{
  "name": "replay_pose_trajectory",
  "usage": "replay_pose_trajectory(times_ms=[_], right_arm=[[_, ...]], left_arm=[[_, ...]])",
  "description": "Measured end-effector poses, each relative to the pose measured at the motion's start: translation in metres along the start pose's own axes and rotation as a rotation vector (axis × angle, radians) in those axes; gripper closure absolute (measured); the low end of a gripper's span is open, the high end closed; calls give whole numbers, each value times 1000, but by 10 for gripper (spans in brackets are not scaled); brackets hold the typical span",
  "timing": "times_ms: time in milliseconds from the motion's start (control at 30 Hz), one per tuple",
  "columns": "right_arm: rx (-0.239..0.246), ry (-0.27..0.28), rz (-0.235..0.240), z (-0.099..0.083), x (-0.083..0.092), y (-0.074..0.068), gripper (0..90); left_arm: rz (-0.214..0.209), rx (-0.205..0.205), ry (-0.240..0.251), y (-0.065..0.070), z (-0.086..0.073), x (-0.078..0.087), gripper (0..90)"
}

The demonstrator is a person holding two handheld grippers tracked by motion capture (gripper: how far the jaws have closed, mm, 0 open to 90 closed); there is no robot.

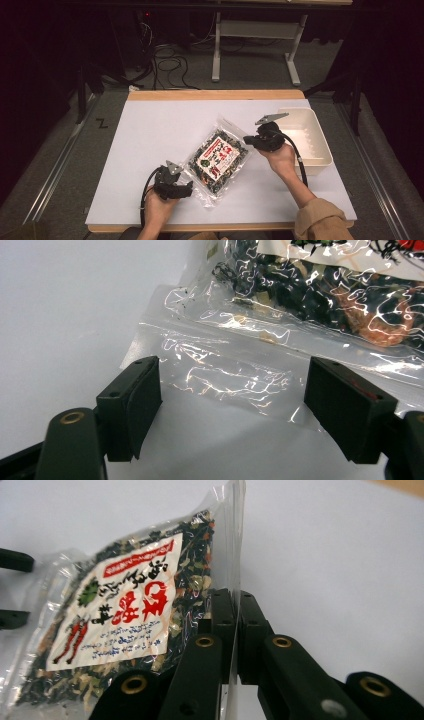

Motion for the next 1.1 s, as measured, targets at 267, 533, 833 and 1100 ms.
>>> replay_pose_trajectory(times_ms=[267,533,833,1100], right_arm=[[31,42,-23,30,30,-6,897],[60,70,-47,47,58,-10,897],[82,77,-46,61,83,-15,897],[89,77,-50,69,98,-21,897]], left_arm=[[-15,-16,2,4,0,2,224],[-23,-24,6,7,0,3,226],[-28,-38,8,10,1,4,229],[-26,-52,25,13,2,7,236]])
Point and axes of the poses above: each handheld gripper's, and its own axes: x roughly backward along the jaws, z roughly out of its top, y roughly to its right, the point moved 8 cm from there along -x, roughly forward along the jaws, and after that the axes turned 8 degrees about z, right-handed, at the moved point
